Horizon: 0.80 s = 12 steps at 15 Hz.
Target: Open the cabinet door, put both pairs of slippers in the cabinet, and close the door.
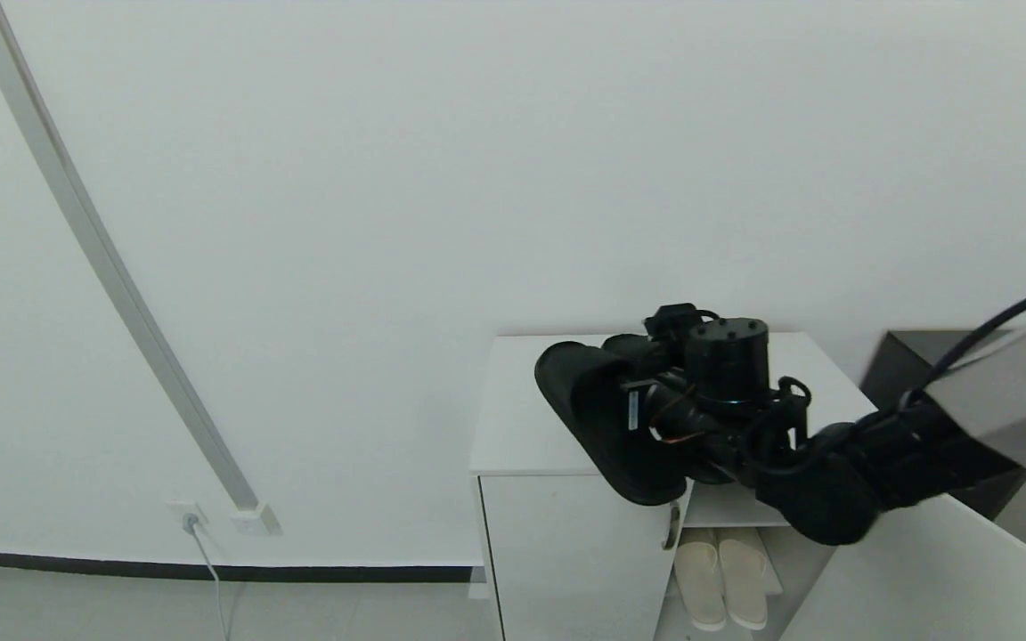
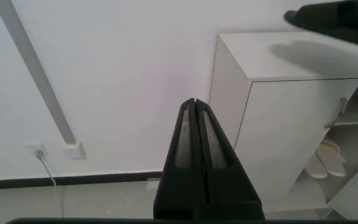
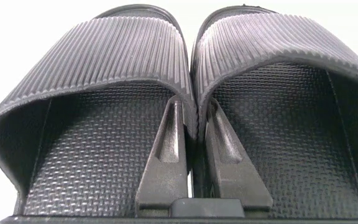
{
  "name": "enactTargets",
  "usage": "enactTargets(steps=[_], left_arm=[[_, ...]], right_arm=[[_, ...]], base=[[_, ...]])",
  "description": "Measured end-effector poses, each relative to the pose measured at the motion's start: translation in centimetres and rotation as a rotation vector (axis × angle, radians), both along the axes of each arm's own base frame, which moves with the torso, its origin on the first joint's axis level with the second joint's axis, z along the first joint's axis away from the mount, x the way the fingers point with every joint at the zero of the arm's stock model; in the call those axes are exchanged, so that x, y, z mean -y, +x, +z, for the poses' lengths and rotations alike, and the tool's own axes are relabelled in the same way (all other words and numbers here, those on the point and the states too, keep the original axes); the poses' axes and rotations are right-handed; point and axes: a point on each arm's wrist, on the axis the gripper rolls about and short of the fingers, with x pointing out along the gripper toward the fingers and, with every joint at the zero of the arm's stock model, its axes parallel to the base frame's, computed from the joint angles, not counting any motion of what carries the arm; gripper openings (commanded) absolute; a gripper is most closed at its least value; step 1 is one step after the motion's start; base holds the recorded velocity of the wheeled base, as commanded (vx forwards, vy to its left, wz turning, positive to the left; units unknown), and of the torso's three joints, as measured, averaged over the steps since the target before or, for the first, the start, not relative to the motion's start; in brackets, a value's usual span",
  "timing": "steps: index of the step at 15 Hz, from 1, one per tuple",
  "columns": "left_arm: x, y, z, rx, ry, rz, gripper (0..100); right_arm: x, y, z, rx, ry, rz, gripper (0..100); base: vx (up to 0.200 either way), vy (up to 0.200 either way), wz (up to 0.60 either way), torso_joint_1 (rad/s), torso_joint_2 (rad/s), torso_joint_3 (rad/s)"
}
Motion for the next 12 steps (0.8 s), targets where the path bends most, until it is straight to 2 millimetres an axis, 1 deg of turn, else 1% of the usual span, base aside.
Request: enactTargets(steps=[3,5,6,8,12], left_arm=[[0.0,0.0,0.0,0.0,0.001,0.0,0],[0.0,0.0,0.0,0.0,0.001,0.0,0],[0.0,0.0,0.0,0.0,0.001,0.0,0],[0.0,0.0,0.0,0.0,0.0,0.0,0],[0.0,0.0,0.0,0.0,-0.001,0.0,0]], right_arm=[[2.8,-5.6,3.2,-0.002,0.011,0.073,0],[4.1,-8.6,4.8,-0.009,0.014,0.11,0],[4.4,-9.9,5.5,-0.004,0.024,0.132,0],[4.5,-11.2,6.5,0.01,0.036,0.155,0],[4.6,-12.0,7.5,0.023,0.055,0.168,0]], base=[[0.0,0.0,0.0,0.0,0.0,0.0],[0.0,0.0,0.0,0.0,0.0,0.0],[0.0,0.0,0.0,0.0,0.0,0.0],[0.0,0.0,0.0,0.0,0.0,0.0],[0.0,0.0,0.0,0.0,0.0,0.0]])
